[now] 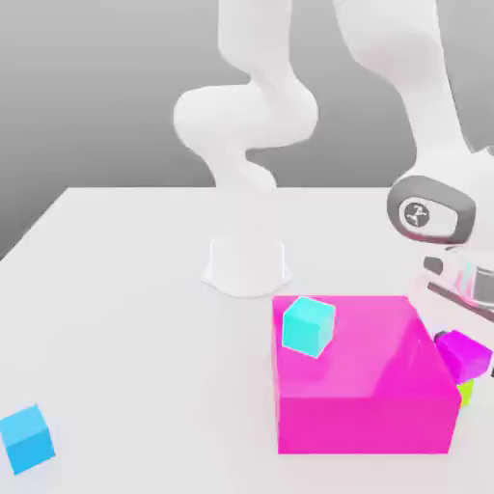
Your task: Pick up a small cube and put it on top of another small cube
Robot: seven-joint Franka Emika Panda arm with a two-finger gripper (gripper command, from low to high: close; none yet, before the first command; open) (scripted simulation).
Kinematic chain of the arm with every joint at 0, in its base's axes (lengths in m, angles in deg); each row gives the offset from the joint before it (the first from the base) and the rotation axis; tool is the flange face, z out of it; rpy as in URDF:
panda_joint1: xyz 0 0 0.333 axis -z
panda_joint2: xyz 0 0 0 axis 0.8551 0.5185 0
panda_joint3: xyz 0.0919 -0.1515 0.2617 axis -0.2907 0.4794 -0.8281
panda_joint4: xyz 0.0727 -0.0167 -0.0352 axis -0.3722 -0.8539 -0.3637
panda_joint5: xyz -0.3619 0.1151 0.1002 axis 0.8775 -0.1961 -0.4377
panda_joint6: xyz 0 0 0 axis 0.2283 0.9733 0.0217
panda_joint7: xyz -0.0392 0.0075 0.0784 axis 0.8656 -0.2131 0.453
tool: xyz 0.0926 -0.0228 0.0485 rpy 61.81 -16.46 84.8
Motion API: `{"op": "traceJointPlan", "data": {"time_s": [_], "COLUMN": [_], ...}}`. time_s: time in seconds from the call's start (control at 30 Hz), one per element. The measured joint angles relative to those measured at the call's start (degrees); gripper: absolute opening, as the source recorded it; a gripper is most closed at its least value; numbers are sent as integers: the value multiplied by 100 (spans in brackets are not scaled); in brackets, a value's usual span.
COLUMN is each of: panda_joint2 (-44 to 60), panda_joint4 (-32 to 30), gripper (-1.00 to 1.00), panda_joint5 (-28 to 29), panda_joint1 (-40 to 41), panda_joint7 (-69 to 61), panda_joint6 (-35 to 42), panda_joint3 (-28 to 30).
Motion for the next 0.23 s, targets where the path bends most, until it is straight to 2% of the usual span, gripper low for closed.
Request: {"op": "traceJointPlan", "data": {"time_s": [0.23], "panda_joint2": [-922], "panda_joint4": [-84], "gripper": [100], "panda_joint5": [-1118], "panda_joint1": [348], "panda_joint7": [-801], "panda_joint6": [698], "panda_joint3": [-551]}}
